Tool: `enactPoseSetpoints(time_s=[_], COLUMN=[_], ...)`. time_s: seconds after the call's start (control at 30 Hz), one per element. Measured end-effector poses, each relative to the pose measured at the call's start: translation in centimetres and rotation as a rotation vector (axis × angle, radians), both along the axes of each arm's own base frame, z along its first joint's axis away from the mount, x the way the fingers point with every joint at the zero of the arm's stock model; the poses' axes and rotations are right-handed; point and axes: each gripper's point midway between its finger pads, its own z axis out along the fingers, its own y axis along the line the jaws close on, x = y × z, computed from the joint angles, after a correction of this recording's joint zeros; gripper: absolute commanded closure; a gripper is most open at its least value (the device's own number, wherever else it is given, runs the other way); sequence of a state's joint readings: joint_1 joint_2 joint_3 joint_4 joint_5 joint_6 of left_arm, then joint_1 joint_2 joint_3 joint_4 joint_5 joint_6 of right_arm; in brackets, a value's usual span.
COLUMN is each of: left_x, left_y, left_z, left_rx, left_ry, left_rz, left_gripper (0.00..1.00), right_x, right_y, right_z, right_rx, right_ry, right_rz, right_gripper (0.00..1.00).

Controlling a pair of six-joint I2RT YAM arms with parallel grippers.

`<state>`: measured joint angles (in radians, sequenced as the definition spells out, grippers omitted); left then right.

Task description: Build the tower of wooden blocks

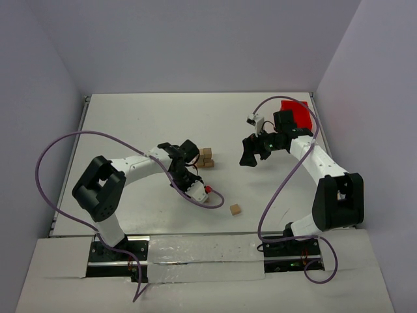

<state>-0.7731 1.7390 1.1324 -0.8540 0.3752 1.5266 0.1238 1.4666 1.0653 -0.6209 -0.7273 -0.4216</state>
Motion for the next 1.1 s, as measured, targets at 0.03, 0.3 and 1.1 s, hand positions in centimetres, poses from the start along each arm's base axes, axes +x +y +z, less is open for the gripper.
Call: enactPoseSetpoints(time_s=[0.03,0.3,1.1], left_x=[0.1,0.1,8.5], left_y=[0.0,0.2,-3.2], left_z=[0.0,0.1,13.3], left_rx=[0.0,0.0,-0.165], left_ry=[-0.001,0.001,0.056], left_rz=[0.003,0.057,0.725], left_gripper=[0.73,0.94,0.98], right_x=[0.0,0.0,-0.2], right_y=[0.0,0.0,-0.1], right_z=[0.0,0.0,-0.1], right_rx=[0.0,-0.002,-0.004], right_ry=[-0.001,-0.005,0.007], right_rz=[0.001,0.004,0.004], right_gripper=[0.0,0.0,0.0])
